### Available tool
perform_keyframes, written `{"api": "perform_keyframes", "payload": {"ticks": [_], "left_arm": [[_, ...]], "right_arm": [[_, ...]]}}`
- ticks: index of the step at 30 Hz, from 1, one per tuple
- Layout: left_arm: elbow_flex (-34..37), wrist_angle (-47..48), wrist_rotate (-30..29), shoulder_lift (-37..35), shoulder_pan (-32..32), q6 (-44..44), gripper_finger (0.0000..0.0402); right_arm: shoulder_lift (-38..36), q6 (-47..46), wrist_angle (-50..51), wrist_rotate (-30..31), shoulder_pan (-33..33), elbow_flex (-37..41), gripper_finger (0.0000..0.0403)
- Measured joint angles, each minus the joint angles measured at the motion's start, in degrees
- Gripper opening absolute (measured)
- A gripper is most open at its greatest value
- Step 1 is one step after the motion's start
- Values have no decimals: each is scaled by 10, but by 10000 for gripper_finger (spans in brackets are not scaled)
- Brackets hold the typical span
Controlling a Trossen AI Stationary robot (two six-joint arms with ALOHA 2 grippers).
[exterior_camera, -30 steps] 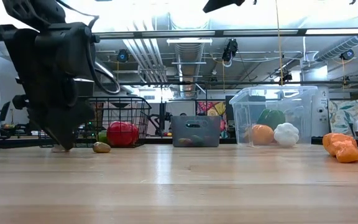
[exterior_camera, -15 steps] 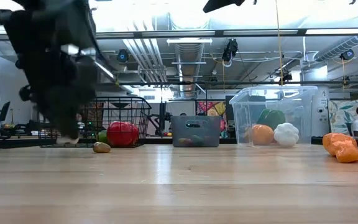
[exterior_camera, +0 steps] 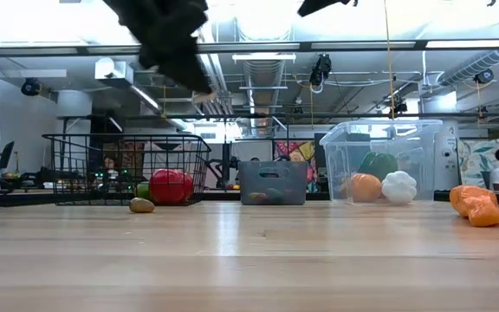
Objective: Sort produce into baskets
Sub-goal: Put the mushroom into the black bin
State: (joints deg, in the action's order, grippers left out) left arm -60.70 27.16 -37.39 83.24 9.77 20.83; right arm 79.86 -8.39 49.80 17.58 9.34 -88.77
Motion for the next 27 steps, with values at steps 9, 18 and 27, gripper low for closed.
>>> {"api": "perform_keyframes", "payload": {"ticks": [9, 18, 27], "left_arm": [[-2, -204, 132, 26, -138, -106, 82], [-4, -286, 206, 85, -234, -118, 82], [-10, -330, 250, 146, -277, -125, 82]], "right_arm": [[-51, -42, 40, 37, 55, 6, 313], [-79, -47, 44, 95, 85, 14, 313], [-70, -41, 44, 96, 84, 15, 313]]}}
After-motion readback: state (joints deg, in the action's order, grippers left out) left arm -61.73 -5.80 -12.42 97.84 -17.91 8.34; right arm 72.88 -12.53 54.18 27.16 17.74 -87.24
